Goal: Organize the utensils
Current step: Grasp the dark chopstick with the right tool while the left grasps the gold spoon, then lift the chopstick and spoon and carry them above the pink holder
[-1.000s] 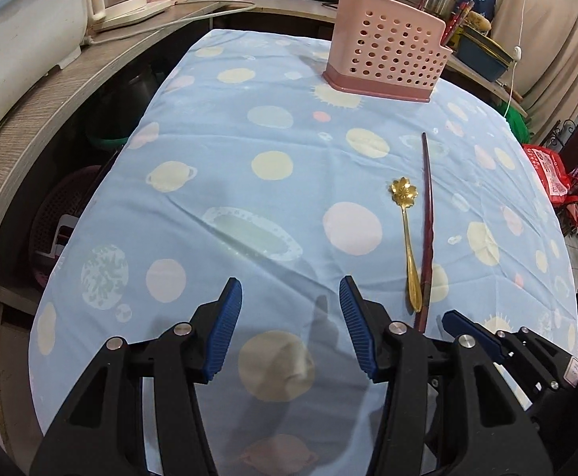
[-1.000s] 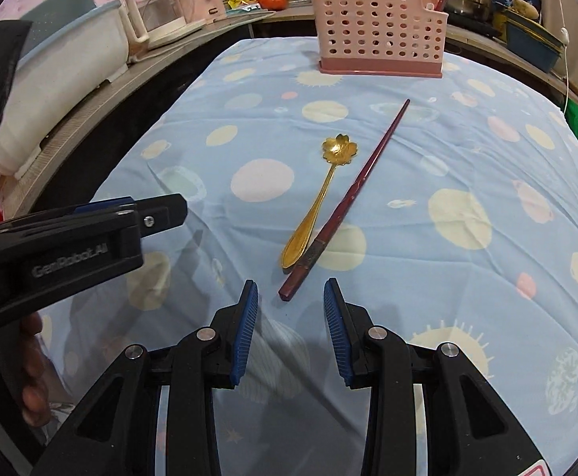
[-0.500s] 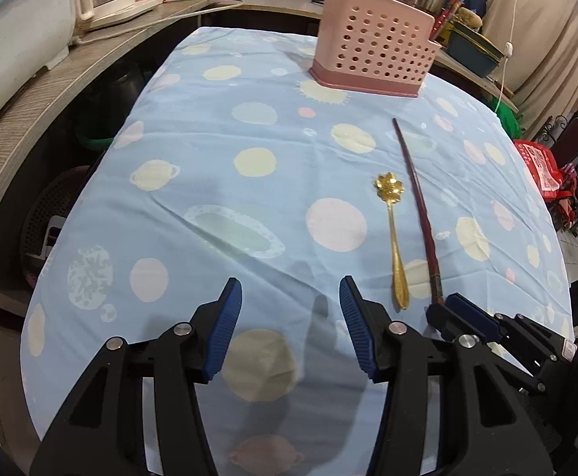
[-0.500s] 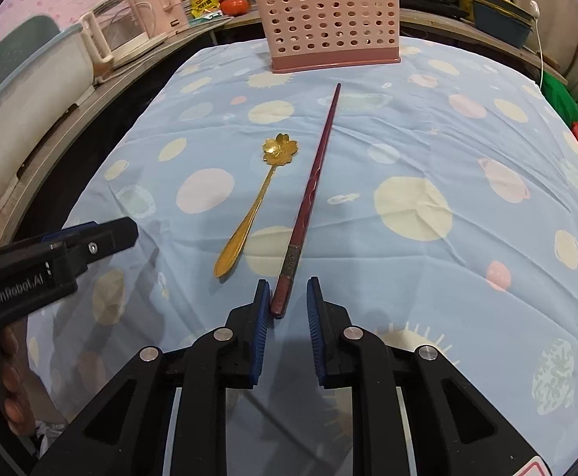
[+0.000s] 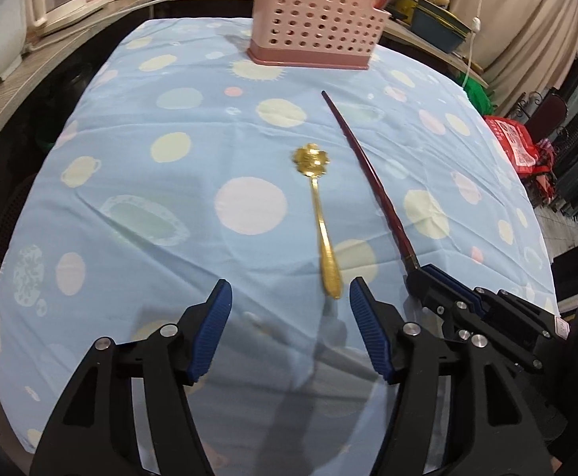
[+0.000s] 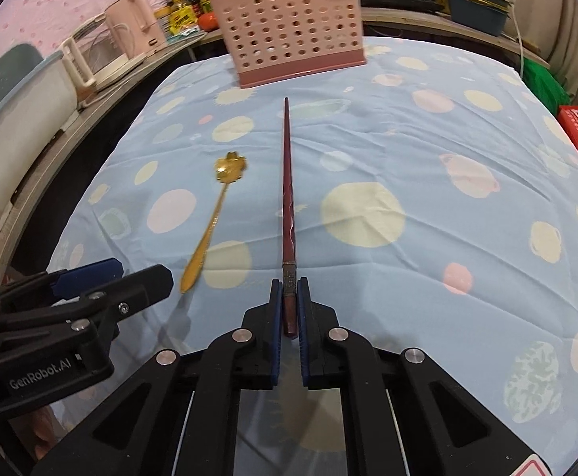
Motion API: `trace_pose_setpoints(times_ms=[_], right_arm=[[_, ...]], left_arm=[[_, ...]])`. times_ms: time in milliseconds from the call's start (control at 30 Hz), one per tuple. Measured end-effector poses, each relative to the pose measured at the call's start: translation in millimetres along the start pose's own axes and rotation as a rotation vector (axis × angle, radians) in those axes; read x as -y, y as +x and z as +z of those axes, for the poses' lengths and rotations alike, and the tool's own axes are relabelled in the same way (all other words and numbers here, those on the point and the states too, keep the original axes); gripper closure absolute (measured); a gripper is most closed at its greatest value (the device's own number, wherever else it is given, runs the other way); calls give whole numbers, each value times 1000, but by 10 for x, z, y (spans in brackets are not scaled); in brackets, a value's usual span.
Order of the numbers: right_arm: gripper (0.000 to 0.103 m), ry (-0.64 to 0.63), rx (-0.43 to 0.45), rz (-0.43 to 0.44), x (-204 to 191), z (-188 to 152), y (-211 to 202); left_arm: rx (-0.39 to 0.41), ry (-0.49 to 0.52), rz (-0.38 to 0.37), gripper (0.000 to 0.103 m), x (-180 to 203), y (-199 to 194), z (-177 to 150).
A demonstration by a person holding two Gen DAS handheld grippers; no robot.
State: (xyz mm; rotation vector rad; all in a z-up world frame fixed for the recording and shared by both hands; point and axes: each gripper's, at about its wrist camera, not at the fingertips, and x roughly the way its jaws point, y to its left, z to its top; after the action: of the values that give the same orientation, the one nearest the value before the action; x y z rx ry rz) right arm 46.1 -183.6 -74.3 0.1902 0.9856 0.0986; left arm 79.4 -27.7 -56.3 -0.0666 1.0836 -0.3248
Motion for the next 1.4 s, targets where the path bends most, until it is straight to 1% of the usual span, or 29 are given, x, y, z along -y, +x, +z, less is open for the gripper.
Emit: trace_pose_setpoints(times_ms=[133,233,300,333,400,433,467,667,833,1000,1033,1167,1400], right_arm=[[96,30,8,-10,137,-11,-56],[96,36,8,-12,175,-20,-66],[96,37,5,-9,185,-30,-62],[96,37,4,-7,185,-35,-59],[96,35,2,-3,176,-41,-57],[96,34,2,-2,174,-42,-57],[96,33,3,0,170,-45,-59],[96,35,13,12,181,-39,-120],[96,39,42,26,193,-14,-272],[96,47,103,40,200,78,-542],[96,49,118,44,199,104,-601],[96,52,179,57,188,238,-830],[96,46,273,87,144,543,-1179]], left_arm=[[-10,12,-19,46,104,107,18],[-16,17,-16,54,140,174,26],[-9,24,-12,63,155,183,33],[-9,29,-14,72,162,196,39],[-5,31,-9,78,164,206,47],[-7,34,-11,87,164,211,46],[-9,34,-14,92,160,214,42],[-6,38,-32,92,163,148,22],[27,31,-46,93,158,-35,53],[89,14,-61,97,132,-321,164],[100,12,-64,102,134,-372,190],[149,12,-77,102,159,-575,310],[217,27,-75,102,216,-856,579]])
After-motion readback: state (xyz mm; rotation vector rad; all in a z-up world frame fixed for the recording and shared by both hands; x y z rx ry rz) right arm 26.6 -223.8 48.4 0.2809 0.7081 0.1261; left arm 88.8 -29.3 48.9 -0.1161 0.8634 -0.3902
